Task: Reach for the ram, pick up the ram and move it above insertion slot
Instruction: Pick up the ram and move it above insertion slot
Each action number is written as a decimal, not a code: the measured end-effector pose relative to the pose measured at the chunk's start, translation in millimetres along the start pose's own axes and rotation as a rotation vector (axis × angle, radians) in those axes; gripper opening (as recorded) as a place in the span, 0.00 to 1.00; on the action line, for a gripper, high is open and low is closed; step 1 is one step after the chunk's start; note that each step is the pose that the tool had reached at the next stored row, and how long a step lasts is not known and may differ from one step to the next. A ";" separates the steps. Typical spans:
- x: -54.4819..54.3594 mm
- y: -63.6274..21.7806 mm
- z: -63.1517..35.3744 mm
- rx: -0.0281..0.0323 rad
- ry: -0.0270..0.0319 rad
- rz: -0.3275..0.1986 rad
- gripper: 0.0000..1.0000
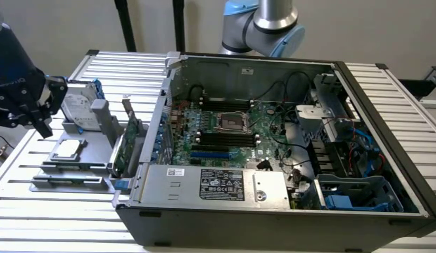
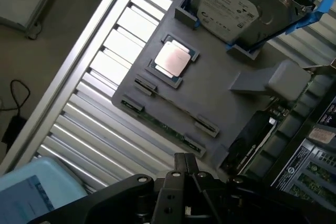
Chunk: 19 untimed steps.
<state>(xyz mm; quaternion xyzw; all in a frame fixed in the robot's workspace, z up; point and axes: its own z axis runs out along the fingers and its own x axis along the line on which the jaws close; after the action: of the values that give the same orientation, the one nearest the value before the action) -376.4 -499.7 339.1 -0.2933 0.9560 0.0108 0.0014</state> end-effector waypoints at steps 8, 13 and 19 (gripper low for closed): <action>0.0 0.0 0.0 -0.0013 0.0028 -0.146 0.11; 0.0 0.0 0.0 -0.0021 0.0045 -0.237 0.11; 0.0 0.0 0.1 -0.0031 0.0067 -0.347 0.11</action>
<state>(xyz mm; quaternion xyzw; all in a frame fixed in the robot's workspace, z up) -376.4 -499.7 338.9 -0.4537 0.8911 0.0109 -0.0004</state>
